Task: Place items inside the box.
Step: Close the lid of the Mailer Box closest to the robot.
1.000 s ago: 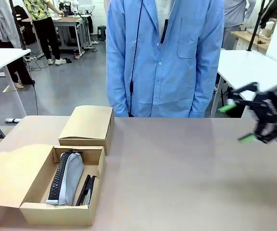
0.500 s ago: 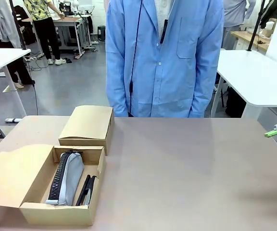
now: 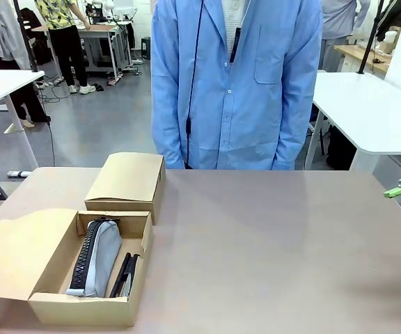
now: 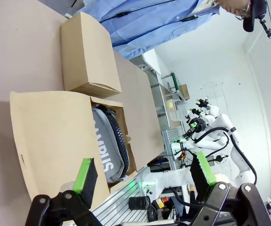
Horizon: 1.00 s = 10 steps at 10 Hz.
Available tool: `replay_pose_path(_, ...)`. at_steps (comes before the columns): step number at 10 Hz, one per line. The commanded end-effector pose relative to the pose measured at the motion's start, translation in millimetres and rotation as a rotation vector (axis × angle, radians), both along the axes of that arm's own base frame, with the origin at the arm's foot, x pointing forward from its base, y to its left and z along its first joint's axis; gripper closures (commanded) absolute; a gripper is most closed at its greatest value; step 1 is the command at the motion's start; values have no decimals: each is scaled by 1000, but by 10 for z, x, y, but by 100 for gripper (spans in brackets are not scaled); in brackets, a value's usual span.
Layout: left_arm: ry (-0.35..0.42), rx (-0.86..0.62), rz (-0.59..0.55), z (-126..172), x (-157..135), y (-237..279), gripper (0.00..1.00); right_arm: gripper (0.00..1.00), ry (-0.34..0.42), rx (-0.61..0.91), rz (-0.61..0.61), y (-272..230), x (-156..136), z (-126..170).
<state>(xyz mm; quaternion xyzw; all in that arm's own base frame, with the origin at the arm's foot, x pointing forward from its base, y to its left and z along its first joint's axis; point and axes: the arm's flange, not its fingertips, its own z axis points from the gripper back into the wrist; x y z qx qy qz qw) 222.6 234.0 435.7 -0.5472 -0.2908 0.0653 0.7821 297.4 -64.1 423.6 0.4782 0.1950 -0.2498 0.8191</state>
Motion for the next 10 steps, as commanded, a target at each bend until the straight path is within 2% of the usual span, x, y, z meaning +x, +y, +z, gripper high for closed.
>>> replay_pose_path(1, -26, -9, 1, 14, -4, -4, 0, 0, 11, -1, -3, -13, -27, 29)
replay_pose_path(4, -26, -9, 1, 14, -4, -4, 0, 0, 11, -1, -3, -13, -27, 29)
replay_pose_path(5, 0, 0, 0, 0, 0, 0, 0, 0, 11, -1, -3, -13, -27, 29)
replay_pose_path(6, -356, 215, -219, 149, -54, -273, 0, 0, 11, -1, -3, -13, -27, 29)
replay_pose_path(7, -501, 264, -327, 231, -50, -500, 0, 0, 11, -1, -3, -13, -27, 29)
replay_pose_path(8, -689, 499, -366, 332, -19, -886, 0, 0, 11, -1, -3, -13, -27, 29)
replay_pose_path(9, -855, 694, -353, 370, -70, -1159, 0, 0, 11, -1, -3, -13, -27, 29)
replay_pose_path(10, -1025, 808, -400, 353, -168, -1333, 0, 0, 11, -1, -3, -13, -27, 29)
